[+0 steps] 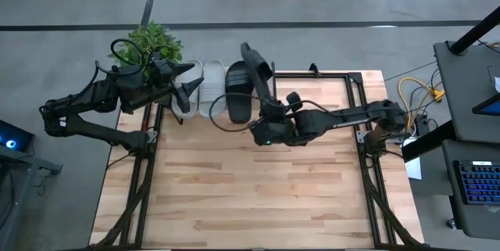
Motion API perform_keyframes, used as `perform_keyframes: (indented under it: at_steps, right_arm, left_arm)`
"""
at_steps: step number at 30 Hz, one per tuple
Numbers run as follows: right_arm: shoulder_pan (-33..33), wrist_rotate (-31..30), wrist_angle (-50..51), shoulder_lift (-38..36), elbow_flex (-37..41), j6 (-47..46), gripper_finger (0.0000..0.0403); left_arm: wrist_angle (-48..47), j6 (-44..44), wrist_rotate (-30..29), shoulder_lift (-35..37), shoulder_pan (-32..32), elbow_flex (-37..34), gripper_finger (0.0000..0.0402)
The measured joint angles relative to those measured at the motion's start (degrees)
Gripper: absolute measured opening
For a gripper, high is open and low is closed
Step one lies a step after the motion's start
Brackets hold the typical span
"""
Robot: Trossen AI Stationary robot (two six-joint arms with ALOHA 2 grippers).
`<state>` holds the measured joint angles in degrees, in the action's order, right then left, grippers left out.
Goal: Pick and place slides into the shelf
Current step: Adjust the right black slipper on the shelf
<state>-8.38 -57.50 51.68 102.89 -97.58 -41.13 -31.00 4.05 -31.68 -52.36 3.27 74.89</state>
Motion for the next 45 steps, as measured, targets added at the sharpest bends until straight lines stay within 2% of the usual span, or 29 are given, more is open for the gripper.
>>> perform_keyframes:
  at_steps: [8, 14, 18, 35, 45]
  right_arm:
    - [0.0, 0.9, 8.1, 4.0, 0.9, -7.4, 0.0053]
    - [-0.2, 0.7, 9.4, 4.0, 1.4, -8.2, 0.0053]
    - [-0.1, 1.1, 6.4, 4.0, 1.9, -9.0, 0.0053]
    - [-0.3, 9.5, -7.5, 3.2, 2.0, -6.4, 0.0053]
    - [-0.6, 7.2, -3.4, 1.4, 2.0, -3.7, 0.0051]
  left_arm:
    - [0.0, 0.0, 0.0, 0.2, 0.0, 0.0, 0.0238]
    - [0.0, 0.0, 0.0, 0.2, 0.0, 0.0, 0.0238]
    - [0.0, 0.0, 0.0, 0.1, 0.0, 0.0, 0.0238]
    - [0.0, 0.1, 0.0, -0.7, 0.0, 0.0, 0.0238]
    - [0.1, 0.1, 0.0, -0.7, 0.0, 0.0, 0.0238]
